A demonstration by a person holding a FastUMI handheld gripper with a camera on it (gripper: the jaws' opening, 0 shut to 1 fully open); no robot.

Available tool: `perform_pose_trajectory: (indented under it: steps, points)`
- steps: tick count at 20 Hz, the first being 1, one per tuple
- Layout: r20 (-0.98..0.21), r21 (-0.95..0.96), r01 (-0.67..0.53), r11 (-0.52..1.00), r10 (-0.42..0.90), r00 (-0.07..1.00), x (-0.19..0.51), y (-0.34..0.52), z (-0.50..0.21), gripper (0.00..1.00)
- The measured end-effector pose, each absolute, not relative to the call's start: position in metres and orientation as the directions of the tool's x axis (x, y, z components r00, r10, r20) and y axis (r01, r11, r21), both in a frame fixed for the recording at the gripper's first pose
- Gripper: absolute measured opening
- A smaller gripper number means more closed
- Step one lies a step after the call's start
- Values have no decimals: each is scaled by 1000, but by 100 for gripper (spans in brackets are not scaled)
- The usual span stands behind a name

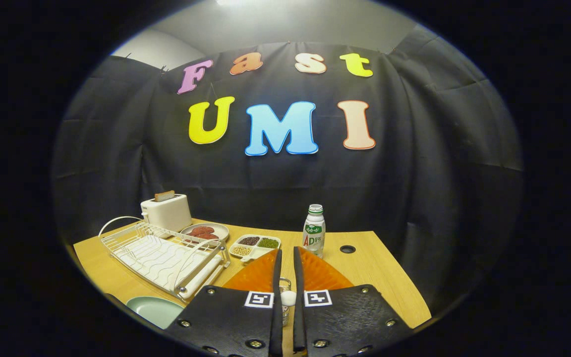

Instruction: Take the plate from the dish rack, then take the spoon from the basket and place it into the plate.

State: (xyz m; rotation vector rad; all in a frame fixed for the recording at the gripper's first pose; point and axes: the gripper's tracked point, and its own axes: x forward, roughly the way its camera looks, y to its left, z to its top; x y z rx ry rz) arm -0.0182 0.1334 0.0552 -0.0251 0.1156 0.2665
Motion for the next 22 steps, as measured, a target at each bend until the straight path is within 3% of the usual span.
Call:
perform_pose_trajectory:
  steps: [11, 22]
  points:
    - [-152, -42, -251, 967, 242, 958, -66, 141, 102, 8]
    - [-236, -66, -272, 960, 250, 939, -113, 183, 99, 8]
